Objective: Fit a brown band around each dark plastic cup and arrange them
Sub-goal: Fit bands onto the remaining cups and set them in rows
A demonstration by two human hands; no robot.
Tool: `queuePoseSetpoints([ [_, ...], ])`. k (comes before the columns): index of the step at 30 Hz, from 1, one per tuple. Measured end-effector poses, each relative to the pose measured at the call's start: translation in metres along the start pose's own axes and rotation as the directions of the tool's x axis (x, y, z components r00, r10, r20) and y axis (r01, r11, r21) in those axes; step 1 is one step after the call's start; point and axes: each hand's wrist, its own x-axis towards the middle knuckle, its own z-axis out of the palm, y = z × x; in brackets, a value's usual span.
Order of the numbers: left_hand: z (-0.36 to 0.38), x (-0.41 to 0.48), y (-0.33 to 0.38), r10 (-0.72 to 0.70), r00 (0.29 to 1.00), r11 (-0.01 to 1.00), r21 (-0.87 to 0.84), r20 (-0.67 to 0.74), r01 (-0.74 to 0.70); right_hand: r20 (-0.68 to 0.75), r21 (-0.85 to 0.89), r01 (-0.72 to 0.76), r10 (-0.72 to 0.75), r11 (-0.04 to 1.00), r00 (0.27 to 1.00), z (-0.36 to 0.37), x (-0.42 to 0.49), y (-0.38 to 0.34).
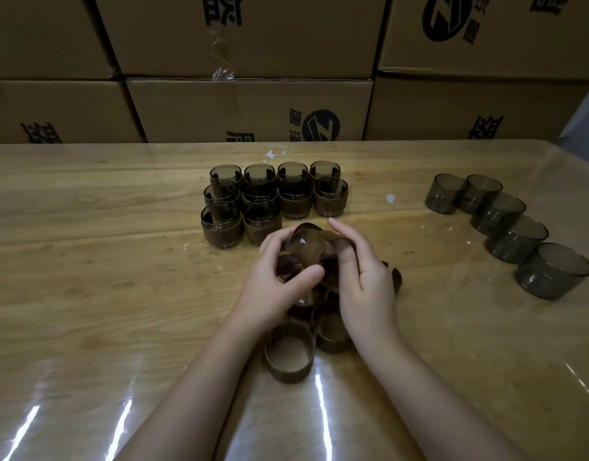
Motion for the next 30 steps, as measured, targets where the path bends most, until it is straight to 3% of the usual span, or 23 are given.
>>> queuePoseSetpoints([
  [6, -0.004, 0.000, 0.000, 0.045, 0.999, 0.999, 0.012, -0.001, -0.045, -0.018, -0.115, 0.109, -0.112, 0.987, 0.994, 0.002, -0.004, -0.005],
  [12, -0.003, 0.000, 0.002, 0.117, 0.993, 0.993, 0.004, -0.036, -0.117, 0.049, -0.018, 0.122, -0.121, 0.992, 0.991, 0.001, -0.003, -0.005],
  [17, -0.002, 0.000, 0.002, 0.166, 0.984, 0.986, 0.027, -0.059, -0.165, 0.120, 0.126, 0.041, -0.057, 0.991, 0.991, 0.000, -0.001, -0.009],
  [22, 0.000, 0.000, 0.003, 0.257, 0.962, 0.965, 0.081, -0.092, -0.250, 0.186, 0.192, -0.146, 0.110, 0.971, 0.976, -0.001, -0.001, -0.012],
  [30, 0.004, -0.003, 0.007, 0.291, 0.950, 0.950, 0.151, -0.112, -0.273, 0.164, 0.273, -0.238, 0.199, 0.932, 0.966, -0.002, 0.005, -0.017],
])
